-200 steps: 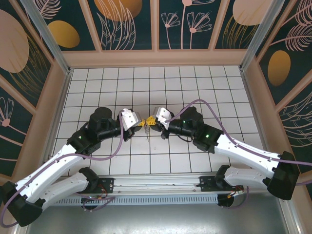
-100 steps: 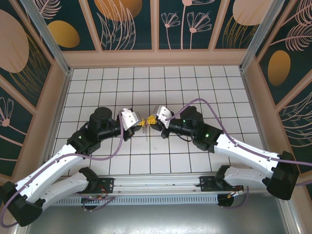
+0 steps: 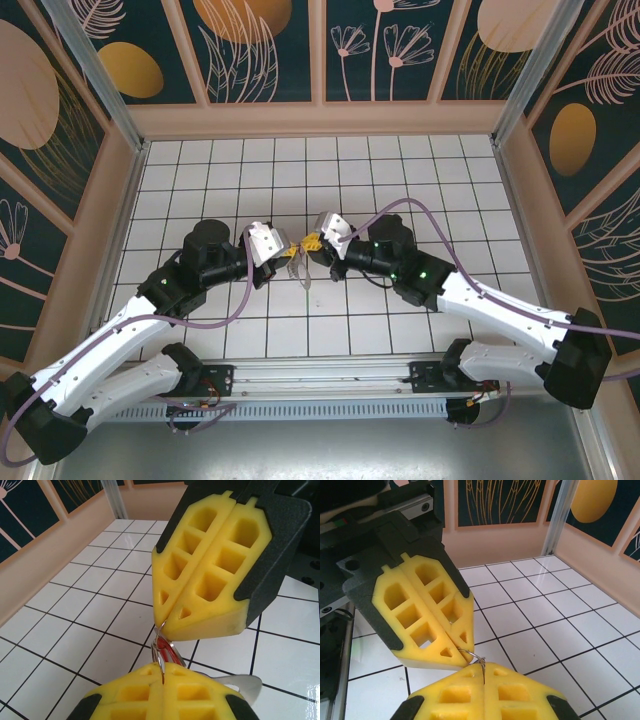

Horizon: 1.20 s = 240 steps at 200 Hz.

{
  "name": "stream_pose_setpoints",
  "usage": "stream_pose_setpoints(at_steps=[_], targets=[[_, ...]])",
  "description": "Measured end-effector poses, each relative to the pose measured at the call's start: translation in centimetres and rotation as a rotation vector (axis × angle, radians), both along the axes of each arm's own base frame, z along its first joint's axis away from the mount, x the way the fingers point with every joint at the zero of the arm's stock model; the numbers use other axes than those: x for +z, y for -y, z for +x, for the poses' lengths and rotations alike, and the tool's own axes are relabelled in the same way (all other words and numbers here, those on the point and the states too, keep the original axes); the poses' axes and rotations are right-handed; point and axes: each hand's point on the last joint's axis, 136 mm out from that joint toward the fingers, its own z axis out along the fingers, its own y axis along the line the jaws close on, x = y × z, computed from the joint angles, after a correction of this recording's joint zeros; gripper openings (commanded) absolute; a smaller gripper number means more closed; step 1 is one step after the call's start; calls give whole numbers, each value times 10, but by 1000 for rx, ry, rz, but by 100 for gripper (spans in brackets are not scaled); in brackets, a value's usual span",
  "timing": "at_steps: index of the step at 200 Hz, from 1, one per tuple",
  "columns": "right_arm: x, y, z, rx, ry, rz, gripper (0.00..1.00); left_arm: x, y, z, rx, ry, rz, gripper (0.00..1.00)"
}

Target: Put the keys on the keyring

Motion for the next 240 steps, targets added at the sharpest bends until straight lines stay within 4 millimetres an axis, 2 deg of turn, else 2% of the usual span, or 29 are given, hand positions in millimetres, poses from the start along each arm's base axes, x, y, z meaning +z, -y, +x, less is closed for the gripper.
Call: stream_pose_setpoints(at_steps=[240], targets=[[-7, -4, 15, -19, -76, -28, 0, 7, -3, -1, 9, 22, -16, 0]])
